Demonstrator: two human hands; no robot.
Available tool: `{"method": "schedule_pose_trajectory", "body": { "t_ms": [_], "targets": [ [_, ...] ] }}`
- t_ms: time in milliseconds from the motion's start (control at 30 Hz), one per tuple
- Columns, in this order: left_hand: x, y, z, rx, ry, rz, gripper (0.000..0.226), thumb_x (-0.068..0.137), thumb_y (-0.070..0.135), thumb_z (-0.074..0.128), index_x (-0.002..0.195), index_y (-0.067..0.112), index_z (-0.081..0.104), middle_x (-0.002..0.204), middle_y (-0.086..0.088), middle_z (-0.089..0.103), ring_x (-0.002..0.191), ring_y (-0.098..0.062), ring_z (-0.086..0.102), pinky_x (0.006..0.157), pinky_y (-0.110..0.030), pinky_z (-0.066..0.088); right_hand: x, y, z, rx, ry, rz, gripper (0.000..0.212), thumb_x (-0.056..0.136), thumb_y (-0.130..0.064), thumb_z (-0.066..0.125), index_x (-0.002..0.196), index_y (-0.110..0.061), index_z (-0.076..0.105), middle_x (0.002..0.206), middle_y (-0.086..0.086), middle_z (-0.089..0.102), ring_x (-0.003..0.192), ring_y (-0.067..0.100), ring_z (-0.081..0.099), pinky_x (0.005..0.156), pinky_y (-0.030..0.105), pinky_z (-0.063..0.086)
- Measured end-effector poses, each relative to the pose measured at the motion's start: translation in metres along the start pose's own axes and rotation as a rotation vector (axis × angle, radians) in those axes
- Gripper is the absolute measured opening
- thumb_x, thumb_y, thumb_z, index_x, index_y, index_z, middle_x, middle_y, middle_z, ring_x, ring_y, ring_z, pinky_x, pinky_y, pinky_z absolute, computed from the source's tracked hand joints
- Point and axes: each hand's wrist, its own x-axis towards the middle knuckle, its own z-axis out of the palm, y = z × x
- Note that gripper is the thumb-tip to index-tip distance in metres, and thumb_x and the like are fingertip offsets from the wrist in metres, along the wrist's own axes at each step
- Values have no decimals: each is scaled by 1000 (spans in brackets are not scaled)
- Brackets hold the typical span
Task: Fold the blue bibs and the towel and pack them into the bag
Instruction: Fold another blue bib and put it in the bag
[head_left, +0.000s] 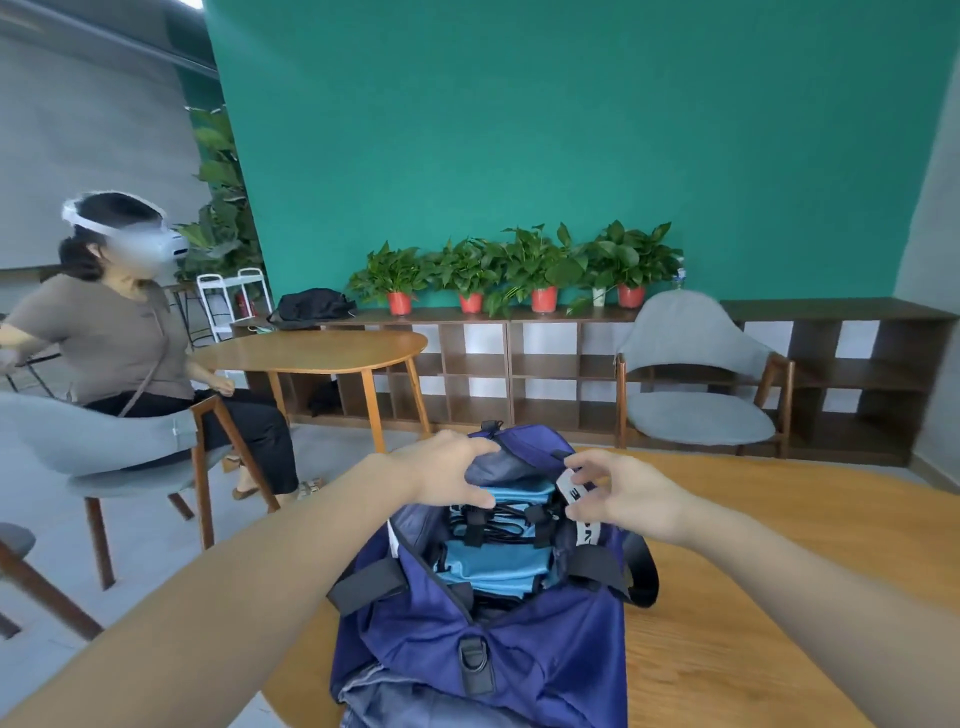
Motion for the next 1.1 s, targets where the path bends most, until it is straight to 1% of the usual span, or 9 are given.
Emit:
{"method": "schedule_pose_trajectory", "body": {
  "t_ms": [67,233,333,467,567,700,867,967,1100],
  "targets": [
    [0,27,-7,-9,14,18,85,89,55,69,158,26,30,158,-4,41,146,-24,35,115,-44,37,-21,7,-14,15,26,0,64,80,-27,85,136,-30,53,125,-7,60,98,8,70,81,19,55],
    [19,123,-5,9,-28,122,80,89,56,67,157,32,31,145,-9,52,136,-24,43,99,-37,45,-88,45,-55,-17,114,59,72,76,-36,87,138,-33,51,123,-10,60,100,11,68,89,34,58],
    [34,191,7,23,-62,196,84,80,71,60,153,43,28,150,-6,46,134,-23,47,105,-44,47,-136,78,-85,-40,161,117,73,76,-38,87,139,-31,49,123,-9,60,101,12,67,90,30,55],
    [54,295,30,42,-94,337,77,83,73,59,149,49,29,150,-1,45,131,-21,50,104,-48,49,-206,134,-126,-68,242,219,74,75,-42,86,139,-30,51,118,-10,63,101,12,66,94,34,54],
    [65,384,51,57,-125,446,74,80,77,58,145,54,29,147,1,46,126,-22,53,101,-48,50,-270,177,-155,-93,309,315,68,76,-44,85,136,-29,54,116,-11,65,102,10,65,93,31,53],
    [65,502,92,28,-164,599,73,85,70,61,148,48,33,142,0,50,123,-22,54,101,-47,50,-357,237,-185,-122,408,458,63,77,-41,84,132,-25,59,110,-12,66,96,9,65,87,28,53],
    [44,640,165,0,-262,782,67,94,54,63,152,34,37,142,-6,47,123,-30,55,99,-42,48,-468,318,-197,-104,479,670,59,81,-41,81,133,-26,57,112,-11,64,97,8,59,82,23,44],
    [40,691,213,9,-326,807,64,97,46,62,153,29,38,146,-11,44,124,-34,54,97,-43,48,-518,363,-189,-75,473,778,58,82,-41,80,133,-25,56,114,-8,65,101,12,60,84,24,43],
    [52,725,278,-2,-388,749,59,97,39,64,149,21,44,145,-15,47,124,-39,56,98,-46,50,-555,422,-167,-27,415,899,55,83,-40,78,131,-21,58,111,-9,66,102,13,60,82,25,44]
  ]
}}
